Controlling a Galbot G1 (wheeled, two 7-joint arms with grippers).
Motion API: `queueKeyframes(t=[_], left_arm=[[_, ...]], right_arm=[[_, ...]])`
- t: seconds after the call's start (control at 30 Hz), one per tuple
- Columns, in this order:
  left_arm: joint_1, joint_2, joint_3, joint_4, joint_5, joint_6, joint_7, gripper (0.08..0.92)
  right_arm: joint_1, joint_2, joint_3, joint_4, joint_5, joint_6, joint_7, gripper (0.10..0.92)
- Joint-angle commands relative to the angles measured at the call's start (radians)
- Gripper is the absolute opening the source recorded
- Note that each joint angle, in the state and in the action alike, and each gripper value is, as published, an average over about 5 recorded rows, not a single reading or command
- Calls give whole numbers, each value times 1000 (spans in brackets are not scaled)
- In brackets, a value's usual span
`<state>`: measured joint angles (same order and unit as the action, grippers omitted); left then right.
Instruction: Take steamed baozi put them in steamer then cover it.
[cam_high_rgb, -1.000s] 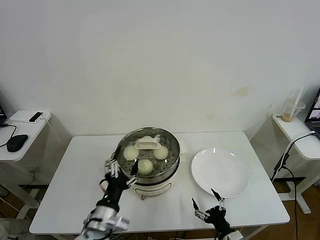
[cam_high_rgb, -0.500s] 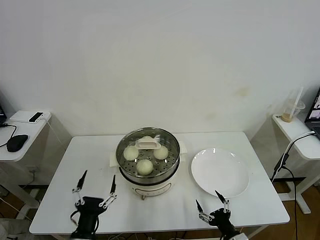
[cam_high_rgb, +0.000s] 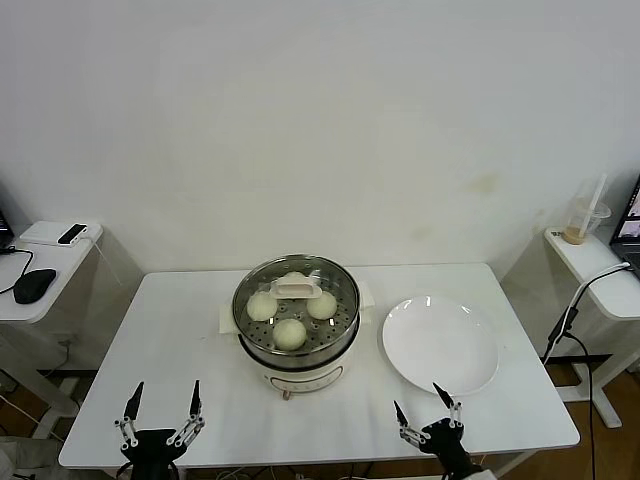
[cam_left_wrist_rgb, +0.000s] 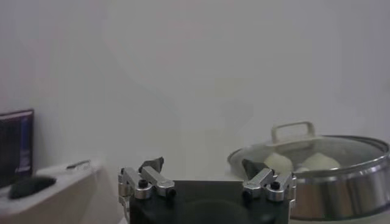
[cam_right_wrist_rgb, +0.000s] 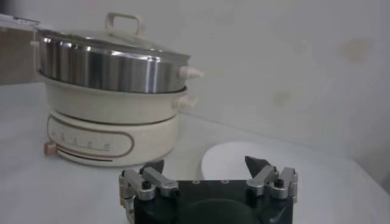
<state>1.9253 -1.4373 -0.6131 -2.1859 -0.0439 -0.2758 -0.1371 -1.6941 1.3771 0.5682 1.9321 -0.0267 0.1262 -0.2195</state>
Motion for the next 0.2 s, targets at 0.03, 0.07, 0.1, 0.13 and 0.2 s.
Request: queueKeyframes(t=[0.03, 0.07, 0.1, 0.13, 0.2], left_arm=[[16, -11, -32, 28, -93, 58, 1, 823], [13, -12, -34, 29, -92, 67, 2, 823], [11, -14, -36, 27, -90, 76, 3, 823], [8, -16, -38, 25, -91, 87, 5, 823], [7, -19, -39, 21, -92, 99, 6, 823]], right_arm=[[2, -8, -10, 13, 38, -31, 19, 823], [2, -11, -13, 20, 52, -45, 23, 823], [2, -13, -16, 29, 65, -60, 25, 823], [2, -16, -20, 37, 76, -73, 28, 823], [2, -19, -24, 47, 86, -89, 31, 823]])
